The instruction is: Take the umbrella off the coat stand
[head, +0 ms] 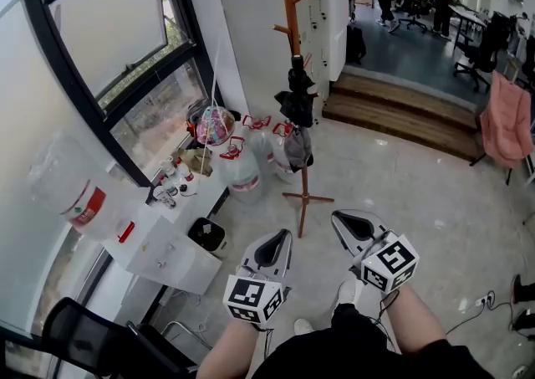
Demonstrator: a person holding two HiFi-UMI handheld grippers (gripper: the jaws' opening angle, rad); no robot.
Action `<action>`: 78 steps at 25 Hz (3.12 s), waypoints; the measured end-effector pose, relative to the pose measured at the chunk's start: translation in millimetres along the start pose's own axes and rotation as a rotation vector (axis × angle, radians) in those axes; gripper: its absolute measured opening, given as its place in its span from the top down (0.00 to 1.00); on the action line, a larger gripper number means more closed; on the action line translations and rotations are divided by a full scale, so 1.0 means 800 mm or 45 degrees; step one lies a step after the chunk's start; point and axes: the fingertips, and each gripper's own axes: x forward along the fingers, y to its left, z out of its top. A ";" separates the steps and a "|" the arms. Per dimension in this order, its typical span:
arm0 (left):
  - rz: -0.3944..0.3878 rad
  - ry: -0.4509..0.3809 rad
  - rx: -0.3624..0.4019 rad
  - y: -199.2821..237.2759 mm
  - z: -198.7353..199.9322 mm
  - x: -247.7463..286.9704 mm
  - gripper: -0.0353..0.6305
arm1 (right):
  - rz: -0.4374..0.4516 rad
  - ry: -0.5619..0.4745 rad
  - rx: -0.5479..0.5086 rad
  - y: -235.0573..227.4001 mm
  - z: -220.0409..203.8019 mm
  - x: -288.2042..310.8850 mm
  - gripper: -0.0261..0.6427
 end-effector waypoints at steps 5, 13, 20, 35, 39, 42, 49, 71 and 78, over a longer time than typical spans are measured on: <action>0.014 0.004 0.001 0.008 0.000 0.001 0.91 | 0.008 0.008 0.007 -0.005 -0.003 0.010 0.88; 0.063 0.015 0.003 0.030 0.002 0.014 0.91 | 0.045 -0.002 0.013 -0.022 0.003 0.039 0.88; 0.090 0.016 0.003 0.044 0.004 0.044 0.91 | 0.061 -0.013 0.019 -0.054 0.004 0.058 0.88; 0.138 0.025 -0.019 0.068 0.011 0.158 0.91 | 0.108 -0.001 0.043 -0.162 0.002 0.107 0.88; 0.146 0.030 -0.023 0.077 0.012 0.188 0.91 | 0.121 -0.001 0.051 -0.191 -0.001 0.124 0.88; 0.156 0.034 -0.031 0.086 0.011 0.211 0.91 | 0.124 0.002 0.057 -0.212 -0.002 0.135 0.88; 0.175 0.065 -0.072 0.099 0.004 0.268 0.91 | 0.137 0.006 0.084 -0.266 -0.008 0.159 0.88; 0.285 0.059 -0.100 0.126 0.014 0.404 0.91 | 0.253 0.032 0.128 -0.386 -0.022 0.210 0.88; 0.351 0.018 -0.064 0.136 0.028 0.425 0.82 | 0.292 0.025 0.119 -0.403 -0.017 0.219 0.88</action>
